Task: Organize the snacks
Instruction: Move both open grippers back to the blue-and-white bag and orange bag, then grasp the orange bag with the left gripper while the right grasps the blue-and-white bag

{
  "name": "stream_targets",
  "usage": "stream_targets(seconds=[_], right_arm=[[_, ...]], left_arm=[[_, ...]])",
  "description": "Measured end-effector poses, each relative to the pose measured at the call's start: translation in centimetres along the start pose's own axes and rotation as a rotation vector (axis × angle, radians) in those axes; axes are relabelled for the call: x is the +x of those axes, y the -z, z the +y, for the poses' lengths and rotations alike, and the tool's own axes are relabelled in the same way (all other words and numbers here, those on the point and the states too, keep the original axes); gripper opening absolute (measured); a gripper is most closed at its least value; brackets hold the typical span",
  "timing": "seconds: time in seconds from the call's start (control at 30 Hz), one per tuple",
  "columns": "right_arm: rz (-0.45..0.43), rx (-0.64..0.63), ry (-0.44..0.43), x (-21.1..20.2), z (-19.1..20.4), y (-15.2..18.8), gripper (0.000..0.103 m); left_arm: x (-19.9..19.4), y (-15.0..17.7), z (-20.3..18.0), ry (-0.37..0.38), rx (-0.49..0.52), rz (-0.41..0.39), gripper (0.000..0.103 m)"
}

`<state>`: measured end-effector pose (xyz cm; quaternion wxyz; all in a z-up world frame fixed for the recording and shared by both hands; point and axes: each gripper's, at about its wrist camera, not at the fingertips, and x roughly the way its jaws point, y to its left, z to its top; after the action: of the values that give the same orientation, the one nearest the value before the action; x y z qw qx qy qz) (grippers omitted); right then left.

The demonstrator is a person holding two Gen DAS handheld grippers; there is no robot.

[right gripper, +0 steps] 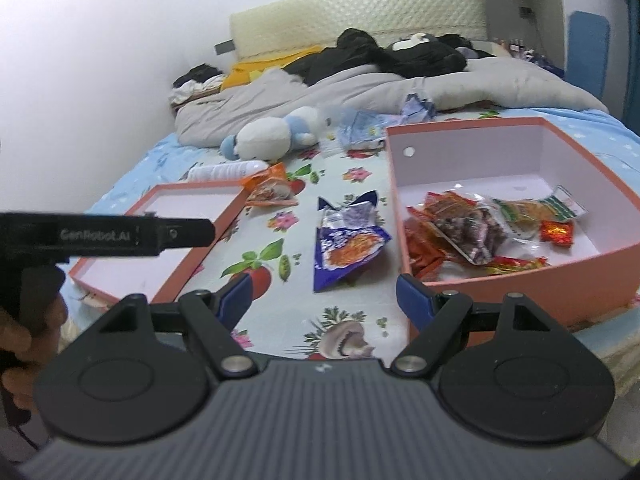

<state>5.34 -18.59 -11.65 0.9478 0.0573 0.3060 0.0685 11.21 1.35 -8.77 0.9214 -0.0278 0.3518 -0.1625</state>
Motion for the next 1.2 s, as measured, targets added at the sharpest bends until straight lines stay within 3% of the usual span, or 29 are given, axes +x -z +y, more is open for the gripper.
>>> stream_targets(seconds=[0.23,0.63,0.97,1.2], right_arm=[[0.042,-0.047,-0.045,3.7,1.9,-0.2,0.08],[0.082,-0.144,0.018,13.5,2.7,-1.7,0.08],[0.129,-0.22,0.075,20.9,2.8,-2.9,0.079],[0.166,-0.278,0.132,24.1,3.1,-3.0,0.079]], left_arm=[[3.9,-1.0,4.1,-0.038,-0.043,0.024,0.082],[14.7,-5.6,10.3,-0.031,-0.178,0.065,0.082],[22.3,-8.9,12.3,-0.05,-0.207,0.066,0.082],[26.3,-10.2,13.0,-0.104,-0.155,0.103,0.082]])
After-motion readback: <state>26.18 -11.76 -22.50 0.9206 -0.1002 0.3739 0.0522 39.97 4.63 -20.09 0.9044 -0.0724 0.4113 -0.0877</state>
